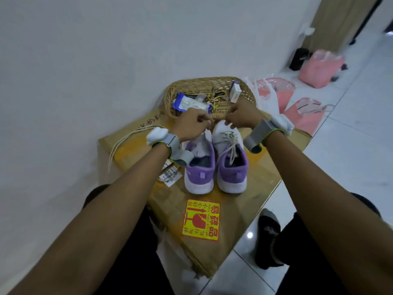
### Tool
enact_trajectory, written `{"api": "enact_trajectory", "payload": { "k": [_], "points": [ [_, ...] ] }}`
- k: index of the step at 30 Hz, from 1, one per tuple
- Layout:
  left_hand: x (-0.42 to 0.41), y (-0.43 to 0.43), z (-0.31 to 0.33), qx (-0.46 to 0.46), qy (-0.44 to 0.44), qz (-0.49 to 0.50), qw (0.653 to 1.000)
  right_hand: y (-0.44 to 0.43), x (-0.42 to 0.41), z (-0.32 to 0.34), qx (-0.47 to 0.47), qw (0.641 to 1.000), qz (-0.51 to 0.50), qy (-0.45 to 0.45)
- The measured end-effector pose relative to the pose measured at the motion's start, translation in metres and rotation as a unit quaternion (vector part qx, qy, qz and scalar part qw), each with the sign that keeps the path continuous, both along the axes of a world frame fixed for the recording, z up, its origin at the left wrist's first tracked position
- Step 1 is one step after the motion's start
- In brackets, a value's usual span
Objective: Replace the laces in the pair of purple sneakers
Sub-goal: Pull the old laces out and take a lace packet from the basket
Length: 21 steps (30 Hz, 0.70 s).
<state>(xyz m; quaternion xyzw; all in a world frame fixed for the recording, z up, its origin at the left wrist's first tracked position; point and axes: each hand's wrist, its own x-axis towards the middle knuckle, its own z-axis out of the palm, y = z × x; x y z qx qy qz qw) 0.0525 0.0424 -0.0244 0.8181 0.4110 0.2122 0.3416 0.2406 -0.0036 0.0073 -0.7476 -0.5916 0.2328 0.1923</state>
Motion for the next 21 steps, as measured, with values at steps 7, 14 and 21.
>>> {"api": "enact_trajectory", "payload": {
  "k": [7, 14, 21],
  "points": [
    [0.024, -0.014, -0.015, -0.063, 0.069, -0.105, 0.990, -0.022, 0.032, -0.011, -0.098, 0.992, 0.085, 0.010],
    [0.026, -0.024, -0.014, -0.090, 0.077, -0.151, 0.981, -0.017, 0.031, -0.018, -0.144, 0.984, 0.101, -0.007],
    [0.017, -0.022, -0.007, -0.091, 0.067, -0.147, 0.983, -0.015, 0.026, -0.011, -0.151, 0.985, 0.086, -0.001]
  ]
}}
